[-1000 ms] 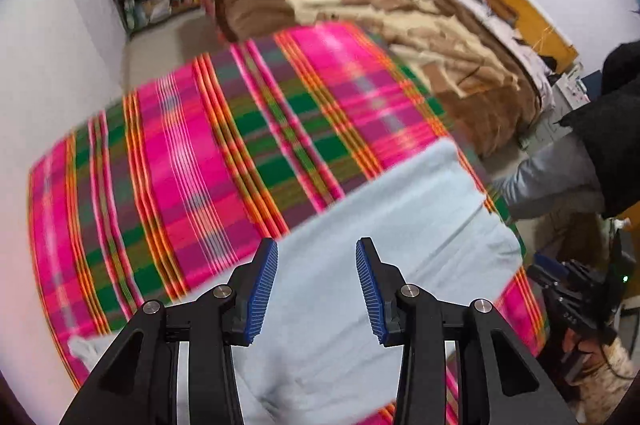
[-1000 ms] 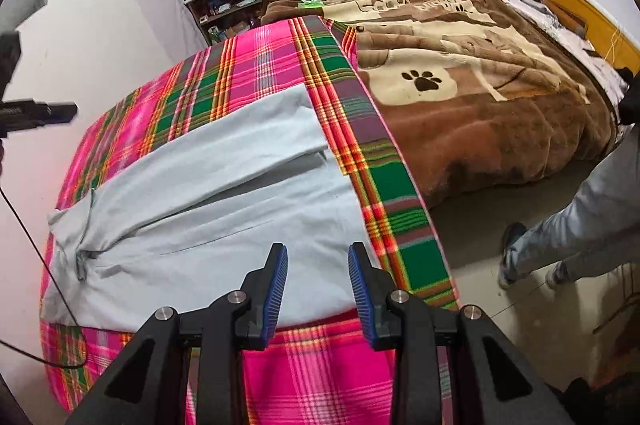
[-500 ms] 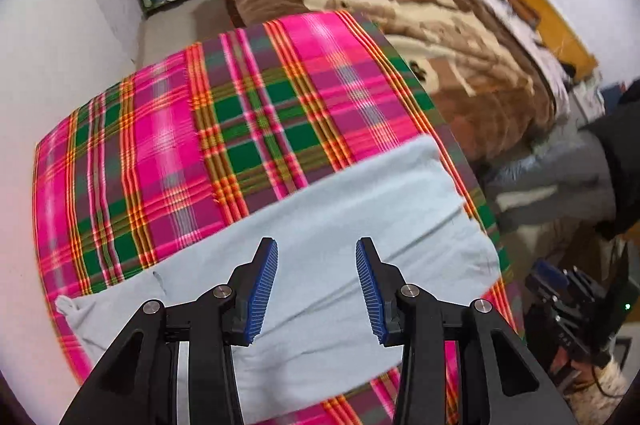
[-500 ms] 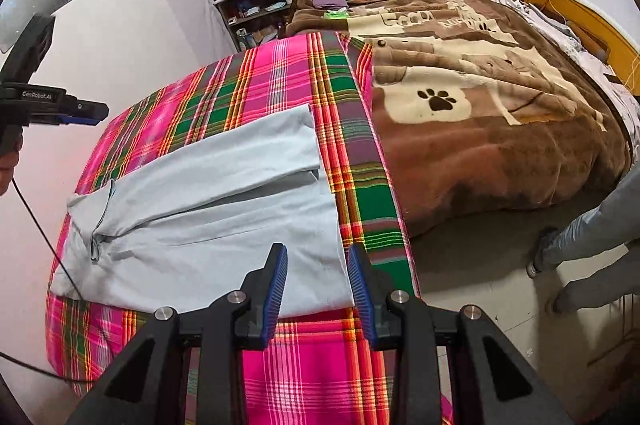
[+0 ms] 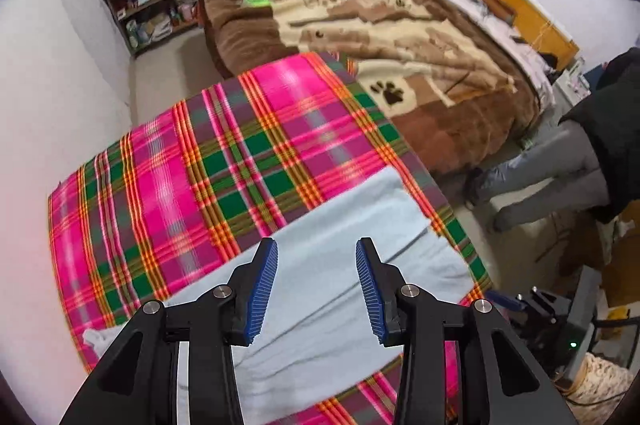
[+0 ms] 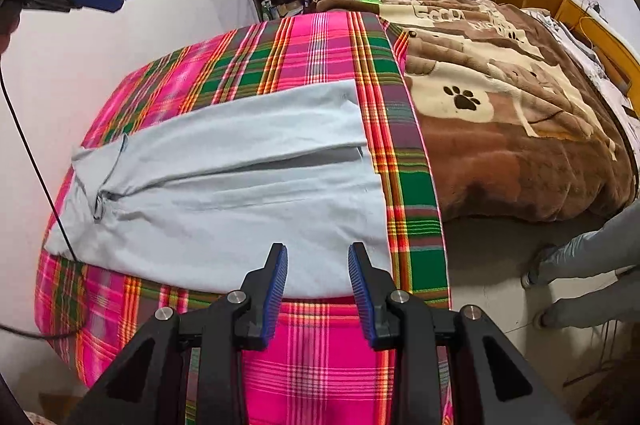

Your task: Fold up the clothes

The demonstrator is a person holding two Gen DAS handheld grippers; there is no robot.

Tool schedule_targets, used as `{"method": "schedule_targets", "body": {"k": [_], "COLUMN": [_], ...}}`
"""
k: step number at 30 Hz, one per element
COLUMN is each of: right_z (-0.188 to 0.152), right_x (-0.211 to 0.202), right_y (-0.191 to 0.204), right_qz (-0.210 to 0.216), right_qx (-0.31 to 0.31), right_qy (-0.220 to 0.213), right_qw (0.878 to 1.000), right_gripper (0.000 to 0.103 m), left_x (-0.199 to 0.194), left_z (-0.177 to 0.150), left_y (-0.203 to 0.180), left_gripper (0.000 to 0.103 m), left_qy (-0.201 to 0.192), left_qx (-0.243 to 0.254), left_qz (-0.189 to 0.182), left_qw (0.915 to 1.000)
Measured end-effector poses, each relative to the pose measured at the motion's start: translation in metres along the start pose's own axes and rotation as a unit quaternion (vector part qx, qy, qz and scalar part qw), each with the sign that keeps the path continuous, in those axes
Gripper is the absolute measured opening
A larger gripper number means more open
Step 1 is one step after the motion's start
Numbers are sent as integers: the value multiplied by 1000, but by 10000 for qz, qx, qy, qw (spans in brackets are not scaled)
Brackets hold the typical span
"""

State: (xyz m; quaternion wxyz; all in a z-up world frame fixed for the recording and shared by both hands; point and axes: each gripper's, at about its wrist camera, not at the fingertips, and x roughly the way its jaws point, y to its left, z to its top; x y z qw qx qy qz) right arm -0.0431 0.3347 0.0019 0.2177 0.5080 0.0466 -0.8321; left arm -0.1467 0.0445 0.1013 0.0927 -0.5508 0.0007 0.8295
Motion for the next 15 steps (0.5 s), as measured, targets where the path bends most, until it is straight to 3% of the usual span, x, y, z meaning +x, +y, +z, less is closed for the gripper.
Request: {"method": "schedule_targets", "body": {"k": [3,12,15], "right_z": [4,10,13], "right_x": [-5,-1,2], "right_y": [-2,-27,-37], "right_qz": [-17,-223,-275], "right_qx": [85,590,704], "right_qy": [-119,-116,-101], "right_qw": [9999,9979,9971], "right_gripper": [33,33,33], "left_x": [14,27,38], "left_z": [-1,-1,-5], "left_y": [8,30,37], "left_gripper": [42,43,43], "left_qy": [259,11,108], "left_qx": [-192,-305,-229], "left_qz": [-77,-487,-399], "left_qw": [9995,9983,9989]}}
